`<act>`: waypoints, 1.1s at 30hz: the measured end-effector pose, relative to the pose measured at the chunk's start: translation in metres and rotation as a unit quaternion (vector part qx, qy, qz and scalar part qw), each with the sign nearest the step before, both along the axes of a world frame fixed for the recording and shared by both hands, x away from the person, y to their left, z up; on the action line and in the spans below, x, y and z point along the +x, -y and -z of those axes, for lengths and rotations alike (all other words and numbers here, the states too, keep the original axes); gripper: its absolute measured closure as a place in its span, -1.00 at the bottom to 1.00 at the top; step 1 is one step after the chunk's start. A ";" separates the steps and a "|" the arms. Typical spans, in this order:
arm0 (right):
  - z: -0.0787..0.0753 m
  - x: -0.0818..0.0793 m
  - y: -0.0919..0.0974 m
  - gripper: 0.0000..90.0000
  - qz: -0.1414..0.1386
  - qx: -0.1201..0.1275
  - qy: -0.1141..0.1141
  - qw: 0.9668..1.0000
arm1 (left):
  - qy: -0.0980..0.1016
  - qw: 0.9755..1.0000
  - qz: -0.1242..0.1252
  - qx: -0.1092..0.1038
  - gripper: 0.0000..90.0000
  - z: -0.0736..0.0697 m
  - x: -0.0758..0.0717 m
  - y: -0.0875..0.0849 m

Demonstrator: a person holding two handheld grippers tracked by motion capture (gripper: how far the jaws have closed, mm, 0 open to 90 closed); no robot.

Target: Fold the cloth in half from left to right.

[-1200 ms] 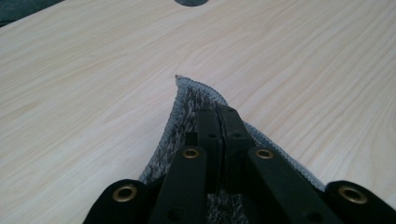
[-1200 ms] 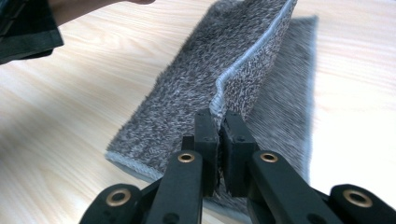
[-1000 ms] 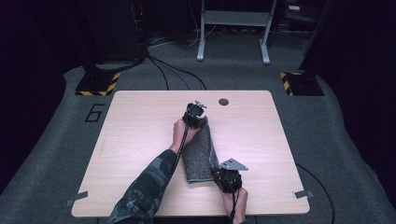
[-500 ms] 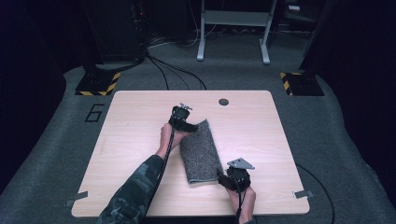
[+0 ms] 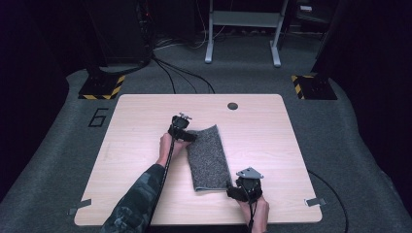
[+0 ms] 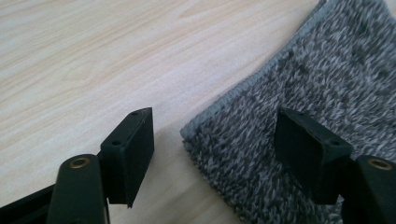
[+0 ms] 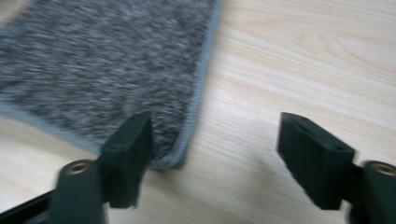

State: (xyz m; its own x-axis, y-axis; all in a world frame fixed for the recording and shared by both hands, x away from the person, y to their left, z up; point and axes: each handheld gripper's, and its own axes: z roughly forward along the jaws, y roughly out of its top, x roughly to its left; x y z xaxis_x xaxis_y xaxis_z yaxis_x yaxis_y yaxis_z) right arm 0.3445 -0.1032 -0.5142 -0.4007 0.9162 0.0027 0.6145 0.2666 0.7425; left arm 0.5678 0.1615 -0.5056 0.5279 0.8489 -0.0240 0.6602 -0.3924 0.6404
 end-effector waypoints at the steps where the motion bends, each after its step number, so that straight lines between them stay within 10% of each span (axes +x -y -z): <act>1: 0.000 0.000 0.000 -0.58 0.000 0.000 0.000 1.000 | 0.000 1.000 0.000 0.000 -0.39 0.000 0.000 0.000; 5: -0.011 0.010 0.004 -0.67 -0.022 -0.003 0.022 1.000 | 0.006 0.999 0.004 -0.033 -0.38 -0.011 -0.016 -0.011; 9: -0.008 0.025 0.003 -0.66 -0.020 -0.013 0.016 1.000 | 0.003 1.000 0.017 0.006 -0.36 -0.007 -0.031 -0.013; 15: 0.004 0.030 0.000 -0.62 -0.015 -0.032 -0.005 0.999 | 0.000 0.999 0.017 0.033 -0.34 -0.001 -0.023 -0.009; 24: 0.010 0.007 -0.012 -0.61 -0.026 -0.030 0.005 0.999 | -0.015 1.000 0.016 0.019 -0.48 0.002 -0.012 0.000; 33: -0.011 0.024 -0.004 -0.66 -0.034 0.002 0.013 0.999 | 0.000 0.998 0.059 -0.001 -0.46 -0.016 -0.056 -0.001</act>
State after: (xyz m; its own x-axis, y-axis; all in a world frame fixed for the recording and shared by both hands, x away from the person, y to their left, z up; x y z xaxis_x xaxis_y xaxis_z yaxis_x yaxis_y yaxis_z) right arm 0.3688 -0.0997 -0.5035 -0.4629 0.8864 -0.0055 0.5748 0.3049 0.7594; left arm 0.5120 0.1625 -0.4892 0.6250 0.7802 -0.0262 0.6094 -0.4667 0.6410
